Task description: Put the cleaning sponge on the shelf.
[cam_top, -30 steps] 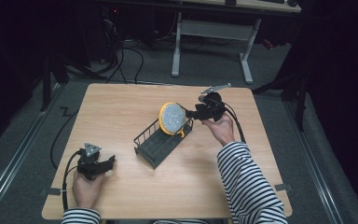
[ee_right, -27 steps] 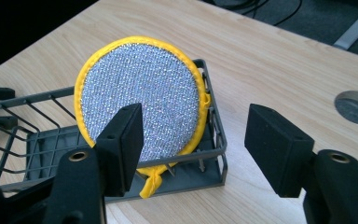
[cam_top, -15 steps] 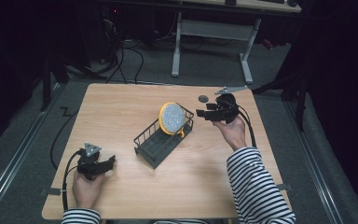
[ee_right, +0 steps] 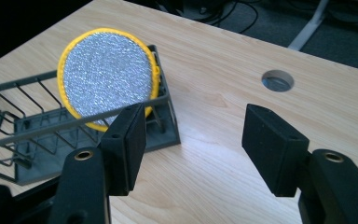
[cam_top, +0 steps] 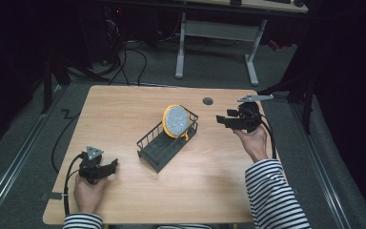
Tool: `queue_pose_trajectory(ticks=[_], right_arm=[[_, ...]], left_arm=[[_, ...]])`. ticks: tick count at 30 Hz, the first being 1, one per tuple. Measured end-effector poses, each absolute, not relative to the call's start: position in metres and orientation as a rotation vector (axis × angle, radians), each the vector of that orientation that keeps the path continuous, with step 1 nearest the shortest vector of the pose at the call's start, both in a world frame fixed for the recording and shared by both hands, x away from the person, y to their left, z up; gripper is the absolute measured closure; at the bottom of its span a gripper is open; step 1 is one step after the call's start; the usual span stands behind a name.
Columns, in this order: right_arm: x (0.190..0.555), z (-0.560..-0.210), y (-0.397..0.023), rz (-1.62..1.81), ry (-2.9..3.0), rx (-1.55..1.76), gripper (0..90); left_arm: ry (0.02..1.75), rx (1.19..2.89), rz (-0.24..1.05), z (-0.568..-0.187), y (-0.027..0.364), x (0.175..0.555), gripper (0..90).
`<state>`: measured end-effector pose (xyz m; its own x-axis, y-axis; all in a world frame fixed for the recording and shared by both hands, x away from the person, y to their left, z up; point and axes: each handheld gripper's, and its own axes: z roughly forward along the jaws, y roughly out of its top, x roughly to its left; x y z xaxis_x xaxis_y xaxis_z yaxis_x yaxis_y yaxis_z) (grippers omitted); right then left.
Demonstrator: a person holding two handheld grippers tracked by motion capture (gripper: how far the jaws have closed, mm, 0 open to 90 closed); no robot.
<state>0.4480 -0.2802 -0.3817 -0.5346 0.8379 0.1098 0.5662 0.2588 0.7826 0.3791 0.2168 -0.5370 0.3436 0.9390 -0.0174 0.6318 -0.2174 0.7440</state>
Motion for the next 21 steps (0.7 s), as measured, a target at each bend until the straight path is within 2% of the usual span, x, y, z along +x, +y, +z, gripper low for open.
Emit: queue_pose_trajectory(ticks=[21], right_arm=[[0.403,-0.38,-0.324,1.179,2.115,1.34,42.2]], left_arm=[[1.37,1.945,0.591,-0.537,0.217,0.379,29.9]])
